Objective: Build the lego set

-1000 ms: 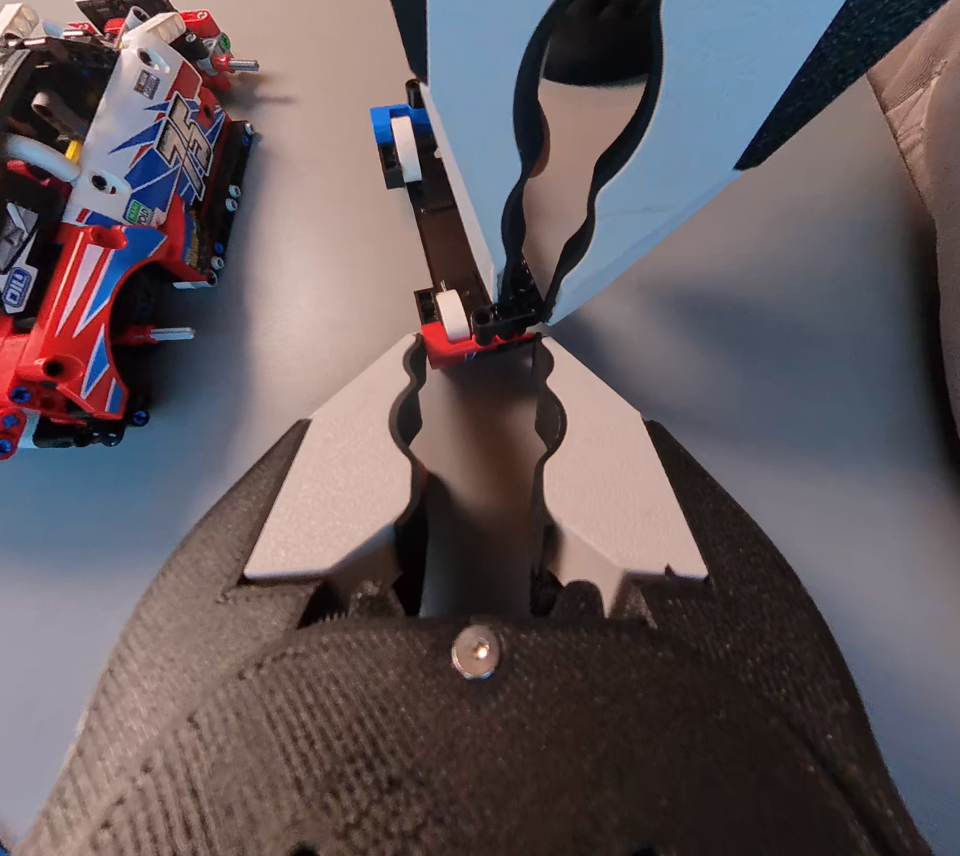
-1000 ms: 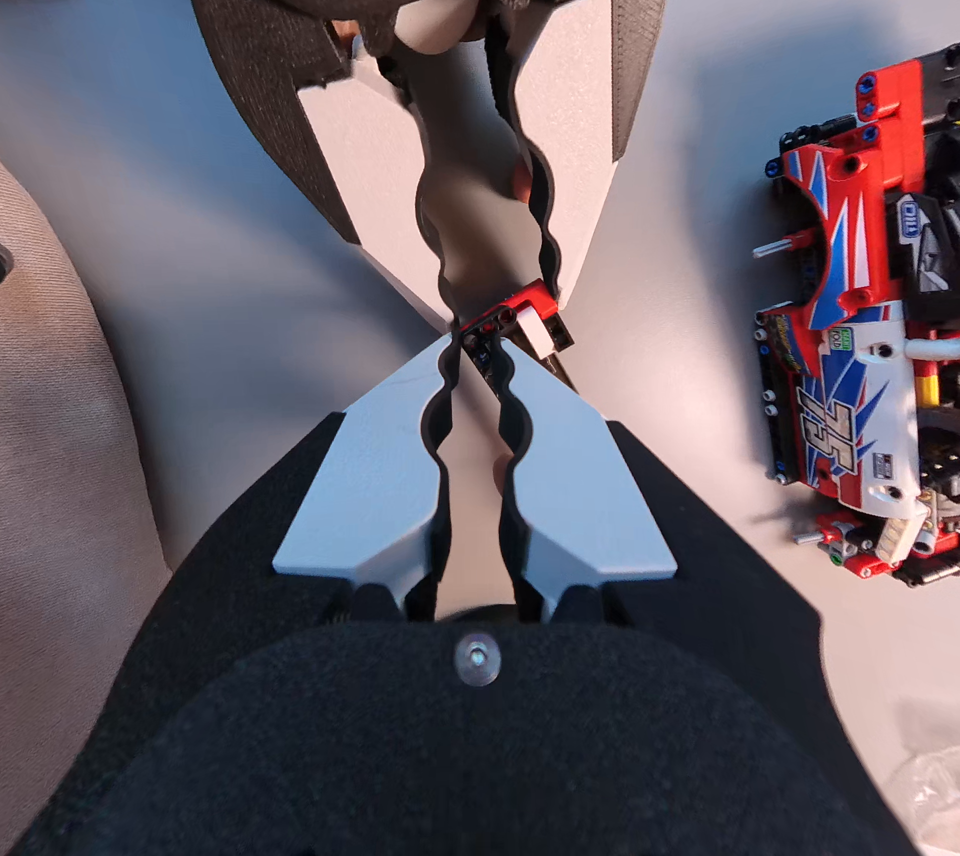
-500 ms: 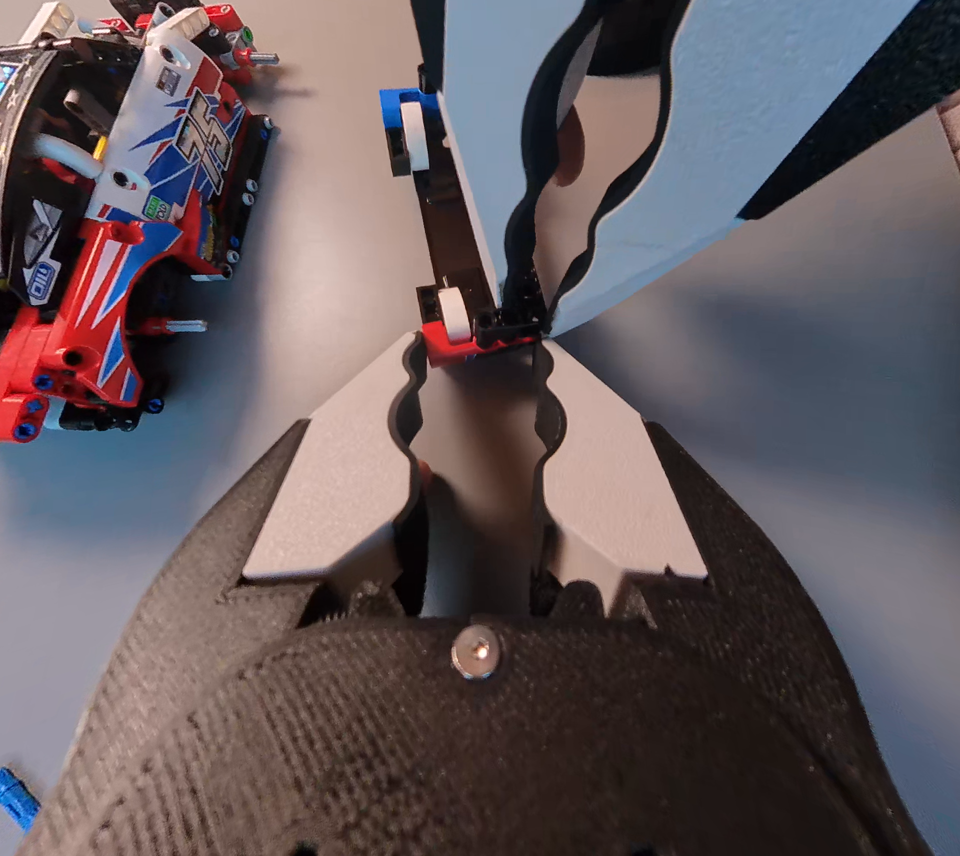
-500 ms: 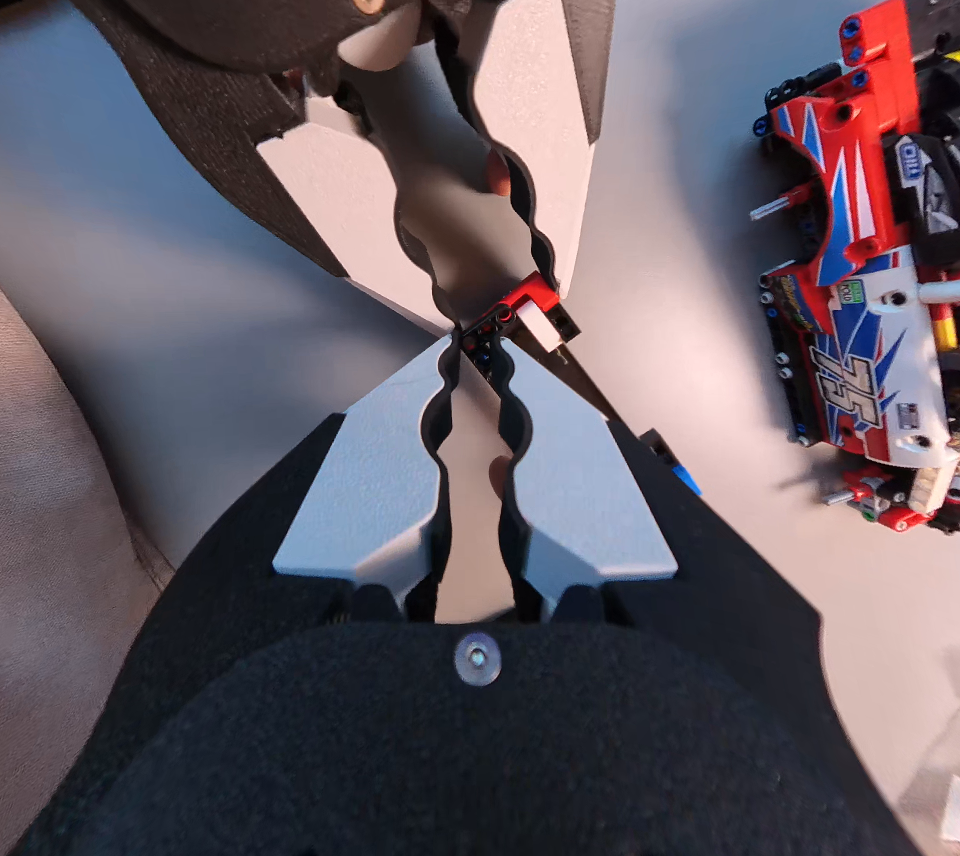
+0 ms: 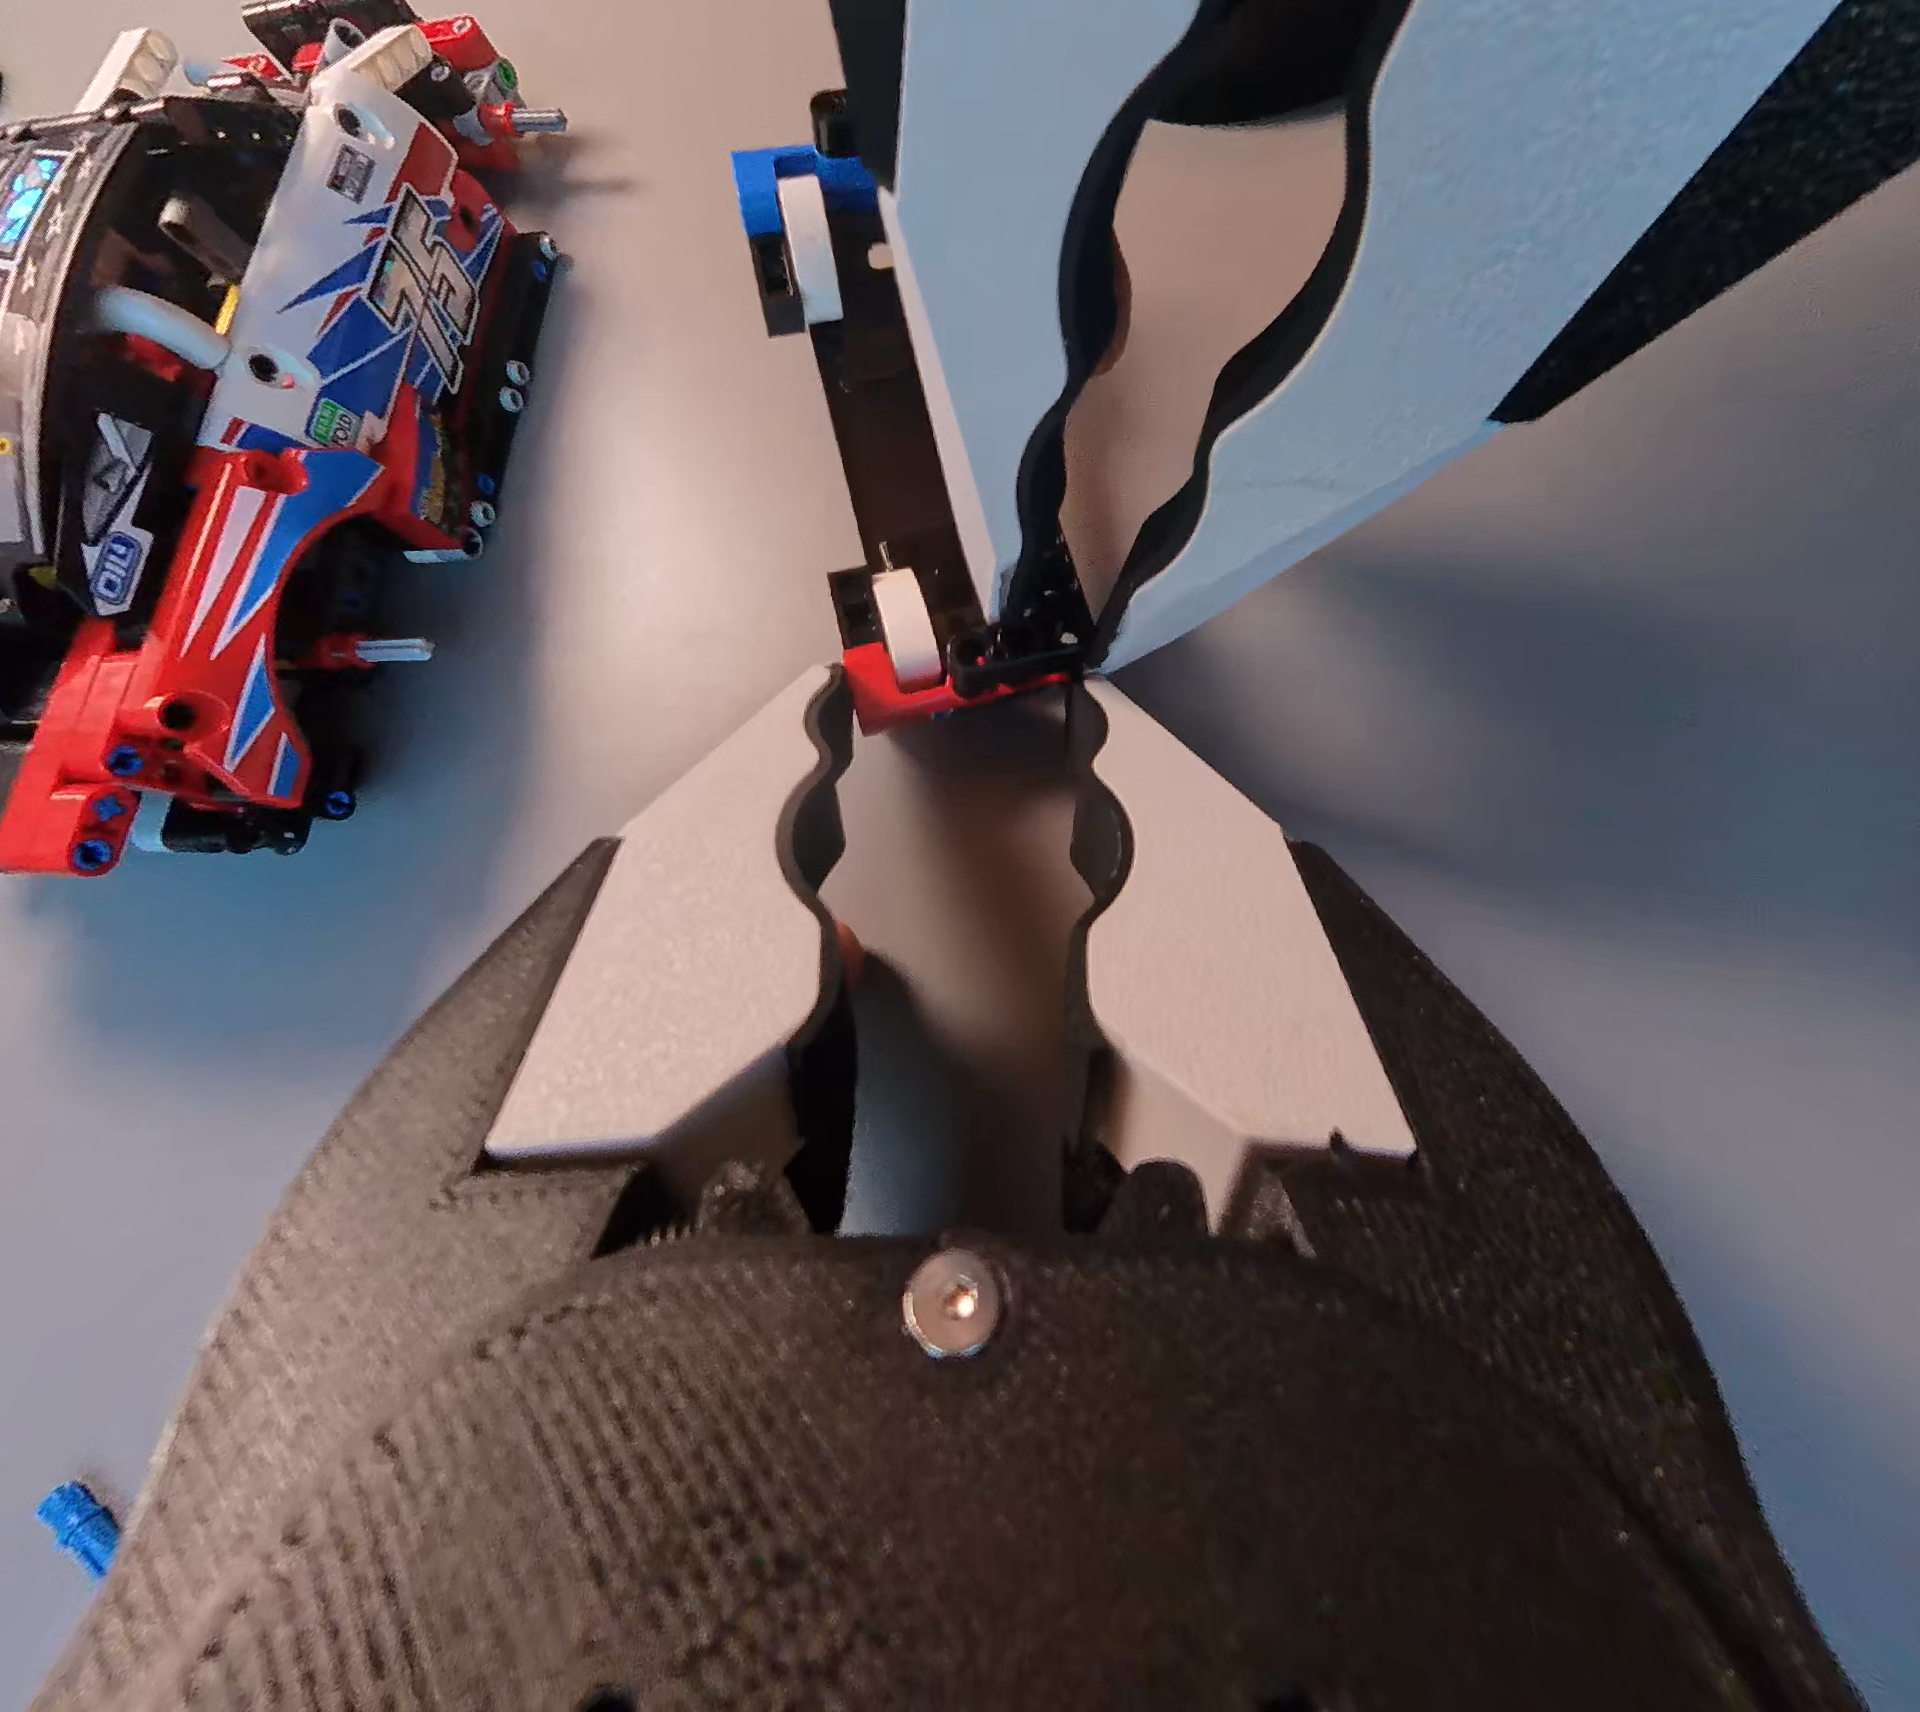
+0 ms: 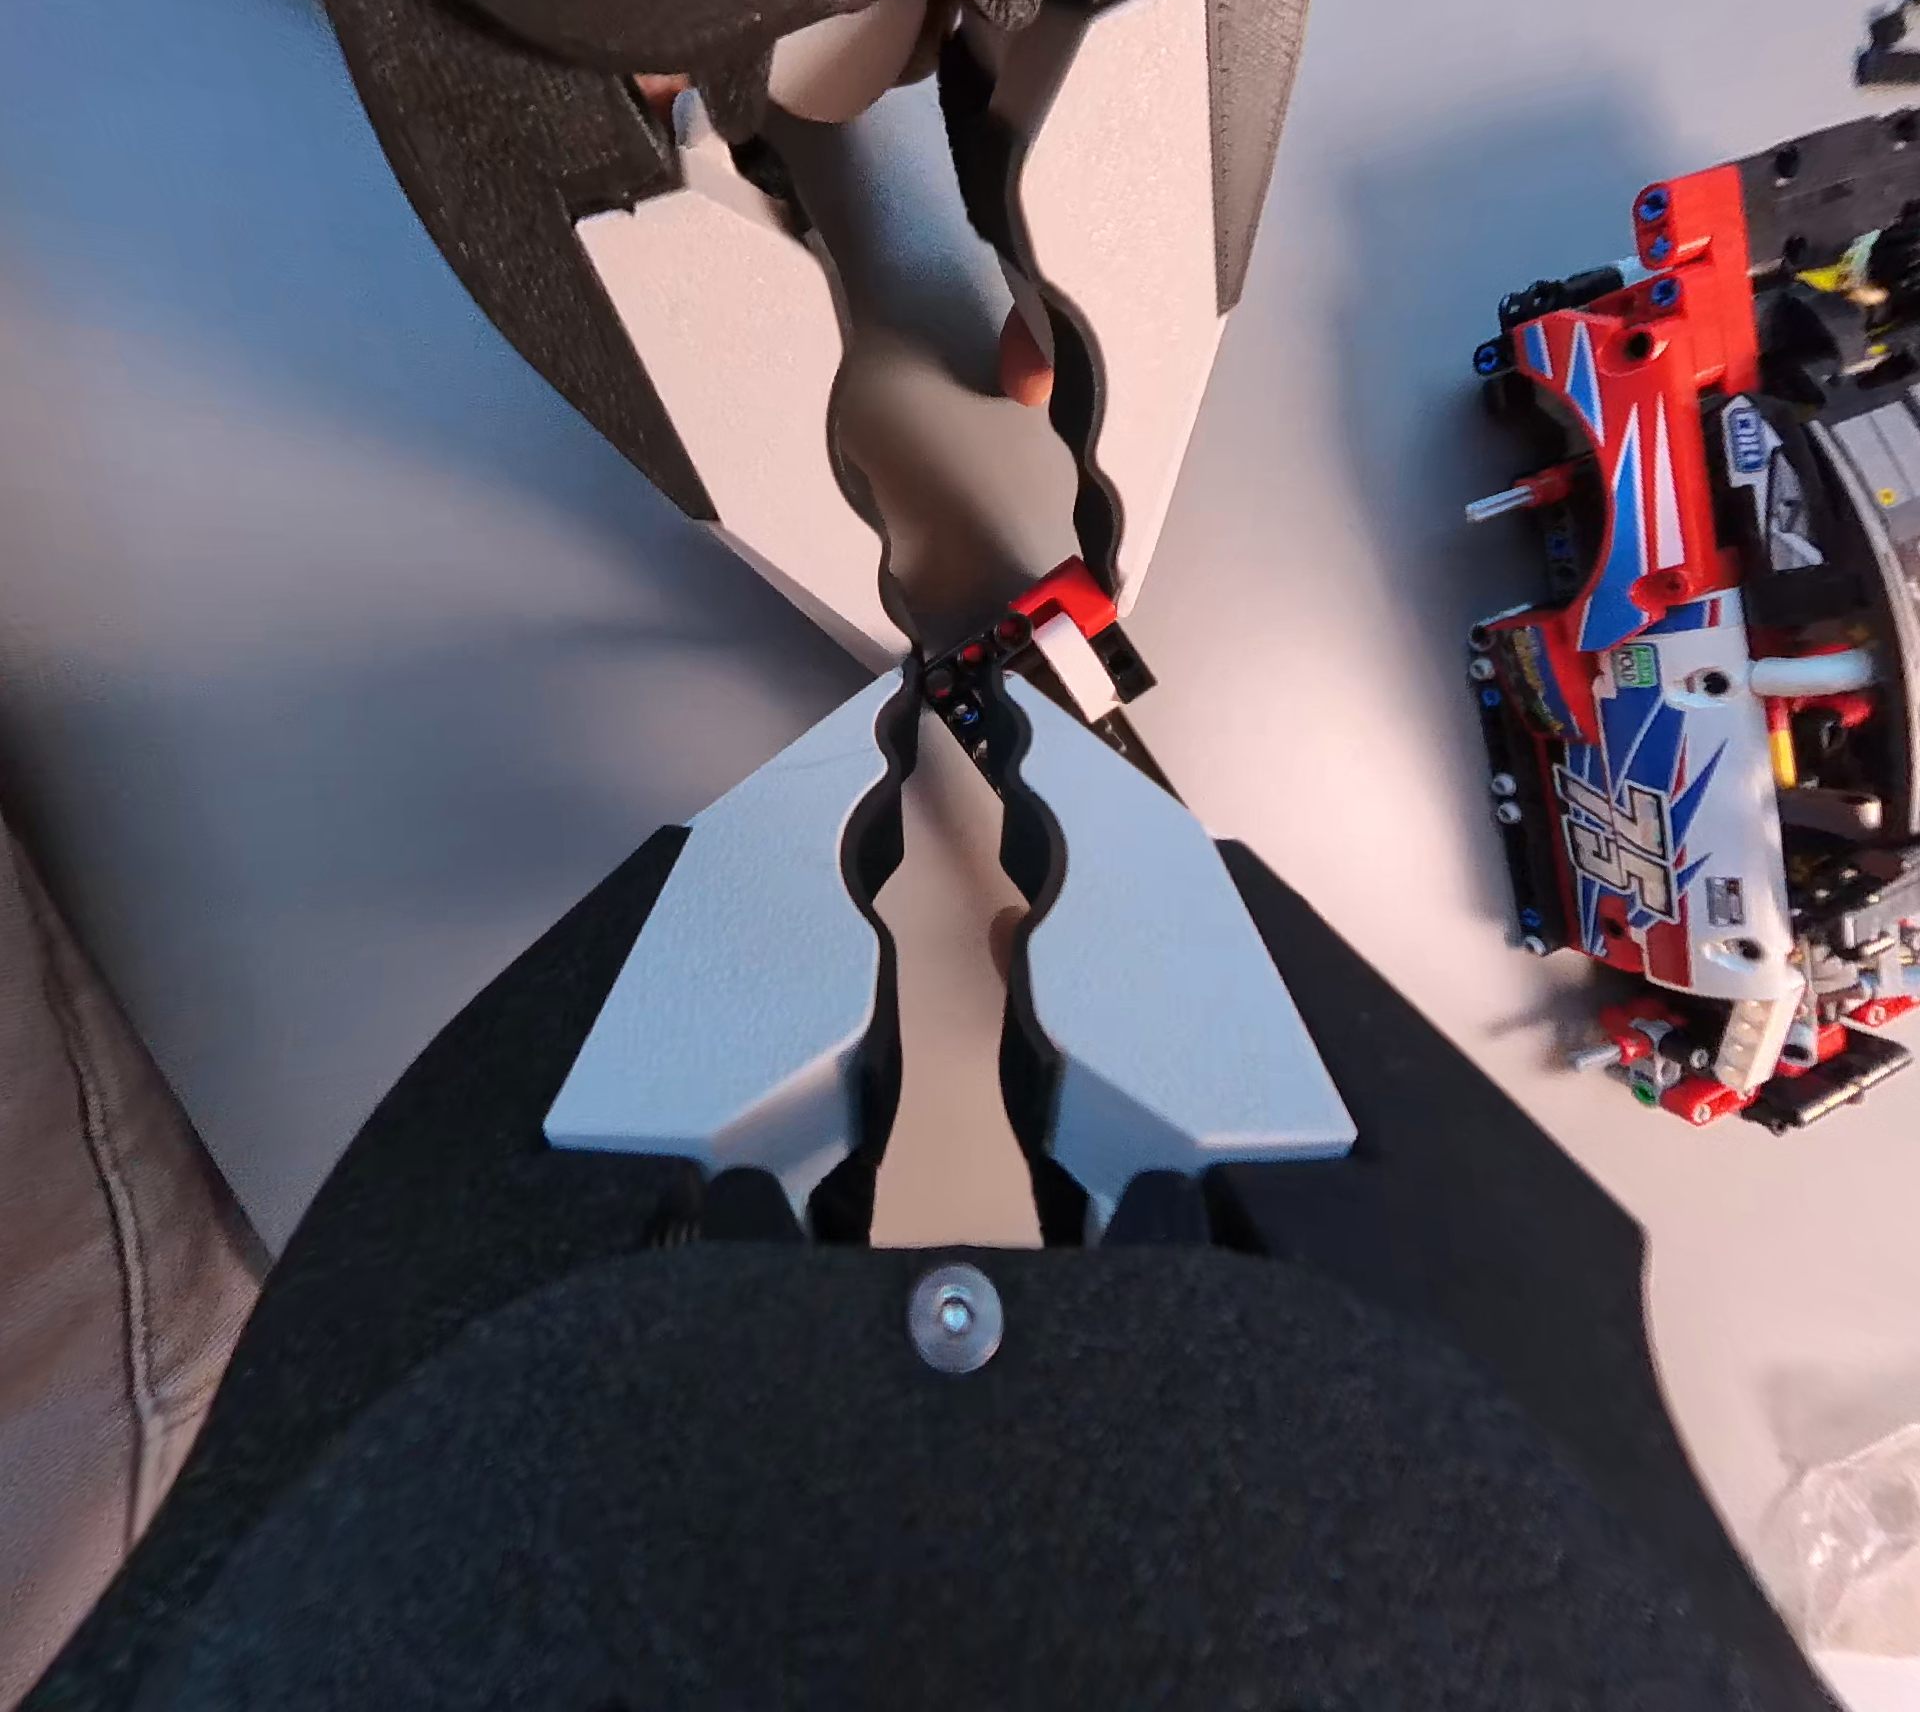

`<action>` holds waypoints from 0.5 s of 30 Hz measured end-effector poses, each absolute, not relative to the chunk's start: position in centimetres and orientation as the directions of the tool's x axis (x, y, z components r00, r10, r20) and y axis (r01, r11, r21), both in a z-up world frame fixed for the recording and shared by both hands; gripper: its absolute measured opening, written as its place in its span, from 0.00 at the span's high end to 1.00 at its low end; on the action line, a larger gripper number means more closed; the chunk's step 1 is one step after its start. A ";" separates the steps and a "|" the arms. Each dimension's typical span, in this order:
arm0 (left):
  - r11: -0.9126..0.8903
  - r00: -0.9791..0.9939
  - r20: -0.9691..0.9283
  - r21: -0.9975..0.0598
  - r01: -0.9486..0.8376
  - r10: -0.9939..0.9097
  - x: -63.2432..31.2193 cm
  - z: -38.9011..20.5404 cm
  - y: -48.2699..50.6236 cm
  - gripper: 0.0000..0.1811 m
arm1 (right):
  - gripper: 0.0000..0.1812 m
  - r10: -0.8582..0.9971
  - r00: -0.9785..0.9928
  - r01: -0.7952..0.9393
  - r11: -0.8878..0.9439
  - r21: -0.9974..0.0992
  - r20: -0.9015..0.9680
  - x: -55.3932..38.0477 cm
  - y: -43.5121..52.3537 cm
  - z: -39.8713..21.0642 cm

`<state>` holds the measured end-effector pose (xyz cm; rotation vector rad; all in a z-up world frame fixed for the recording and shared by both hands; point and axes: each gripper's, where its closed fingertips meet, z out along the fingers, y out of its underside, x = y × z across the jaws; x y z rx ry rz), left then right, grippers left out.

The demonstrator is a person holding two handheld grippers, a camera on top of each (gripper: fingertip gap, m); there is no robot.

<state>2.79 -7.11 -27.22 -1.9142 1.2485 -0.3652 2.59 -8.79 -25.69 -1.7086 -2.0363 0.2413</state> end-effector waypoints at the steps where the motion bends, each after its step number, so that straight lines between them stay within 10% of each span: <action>1: -0.199 0.471 -0.172 -0.745 -0.636 -0.865 2.7 -27.2 -7.3 0.78 | 0.95 0.960 -0.133 0.867 0.233 -0.441 0.245 2.6 -9.0 -25.6; 15: -0.157 0.258 0.004 -0.803 -0.575 -0.966 3.7 -26.3 -13.4 0.87 | 0.93 0.712 -0.603 0.613 0.702 -0.363 0.360 6.2 -10.4 -25.2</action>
